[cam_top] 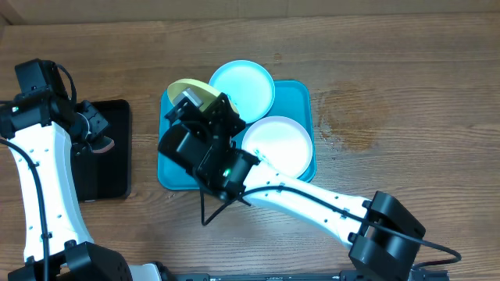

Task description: Clean dirty plates on tray and stack at the side

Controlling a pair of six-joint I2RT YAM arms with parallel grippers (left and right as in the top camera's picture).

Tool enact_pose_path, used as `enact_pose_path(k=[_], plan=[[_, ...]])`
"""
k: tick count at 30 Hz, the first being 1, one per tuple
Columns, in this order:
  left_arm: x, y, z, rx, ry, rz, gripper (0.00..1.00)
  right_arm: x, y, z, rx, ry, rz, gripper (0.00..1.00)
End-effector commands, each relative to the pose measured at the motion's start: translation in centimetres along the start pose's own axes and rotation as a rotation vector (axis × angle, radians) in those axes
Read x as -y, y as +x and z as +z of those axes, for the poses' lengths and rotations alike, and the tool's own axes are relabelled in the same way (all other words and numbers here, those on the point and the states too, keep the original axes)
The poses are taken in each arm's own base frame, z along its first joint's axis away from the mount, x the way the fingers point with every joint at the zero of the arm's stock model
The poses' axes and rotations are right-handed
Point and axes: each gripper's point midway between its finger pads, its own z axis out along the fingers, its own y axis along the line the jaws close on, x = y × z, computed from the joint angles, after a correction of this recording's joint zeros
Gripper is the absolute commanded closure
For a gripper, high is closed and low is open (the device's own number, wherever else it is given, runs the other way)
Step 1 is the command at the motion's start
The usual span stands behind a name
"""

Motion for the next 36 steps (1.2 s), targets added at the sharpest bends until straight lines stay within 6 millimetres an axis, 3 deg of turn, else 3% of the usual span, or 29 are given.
enact_pose_path(k=[1, 11, 14, 16, 19, 22, 23, 27, 31, 36], plan=[[0.3, -0.1, -0.1, -0.001, 0.017, -0.002, 0.96, 3.0, -2.3, -2.3, 0.038, 0.114, -0.086, 0.96], [0.3, 0.0, -0.1, -0.002, 0.016, 0.002, 0.96, 3.1, -2.7, -2.7, 0.05, 0.125, -0.07, 0.96], [0.3, 0.0, -0.1, -0.001, 0.017, 0.002, 0.96, 2.7, -2.6, -2.7, 0.055, 0.107, 0.004, 0.96], [0.4, -0.1, -0.1, -0.001, 0.018, 0.002, 0.96, 1.4, -1.9, -2.1, 0.046, 0.023, 0.068, 0.96], [1.0, 0.2, -0.1, -0.013, 0.051, 0.026, 0.96, -2.7, 0.5, -0.8, -0.035, -0.244, 0.158, 0.96], [2.9, 0.5, -0.3, -0.033, 0.159, 0.102, 0.96, -8.0, 4.2, 0.6, -0.261, -0.673, 0.387, 0.96], [3.3, 0.6, -0.4, -0.037, 0.182, 0.117, 0.96, -8.7, 4.4, 0.6, -0.289, -0.749, 0.418, 0.96], [4.8, 1.2, -0.7, -0.051, 0.25, 0.19, 0.96, -9.4, 5.3, 1.2, -0.359, -0.897, 0.508, 0.96], [6.0, 2.1, -0.6, -0.063, 0.265, 0.234, 0.96, -8.8, 6.7, 2.8, -0.403, -0.87, 0.533, 0.96], [8.1, 4.0, 0.4, -0.081, 0.286, 0.338, 0.96, -10.8, 8.9, 4.2, -0.487, -0.853, 0.55, 0.96]])
